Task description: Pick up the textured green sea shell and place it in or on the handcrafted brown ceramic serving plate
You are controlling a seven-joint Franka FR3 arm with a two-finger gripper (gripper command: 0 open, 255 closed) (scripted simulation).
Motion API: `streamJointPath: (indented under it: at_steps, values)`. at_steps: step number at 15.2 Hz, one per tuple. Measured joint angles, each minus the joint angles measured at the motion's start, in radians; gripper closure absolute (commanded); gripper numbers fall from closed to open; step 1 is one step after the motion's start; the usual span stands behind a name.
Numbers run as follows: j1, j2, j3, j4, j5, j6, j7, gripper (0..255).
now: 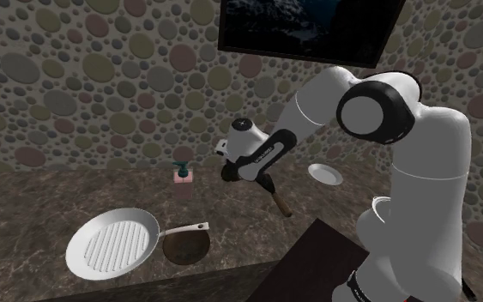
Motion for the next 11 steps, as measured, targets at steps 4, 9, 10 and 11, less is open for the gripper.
streamJointPath:
  at_steps: [4,9,10,11]
  values:
    - [0.101,-0.048,-0.016,-0.051,-0.051,-0.027,0.121,255]
    - [0.22,-0.09,-0.012,-0.09,-0.103,-0.073,0.277,255]
    - [0.237,-0.099,-0.01,-0.097,-0.11,-0.082,0.299,255]
    - [0.257,-0.106,-0.004,-0.097,-0.113,-0.098,0.325,255]
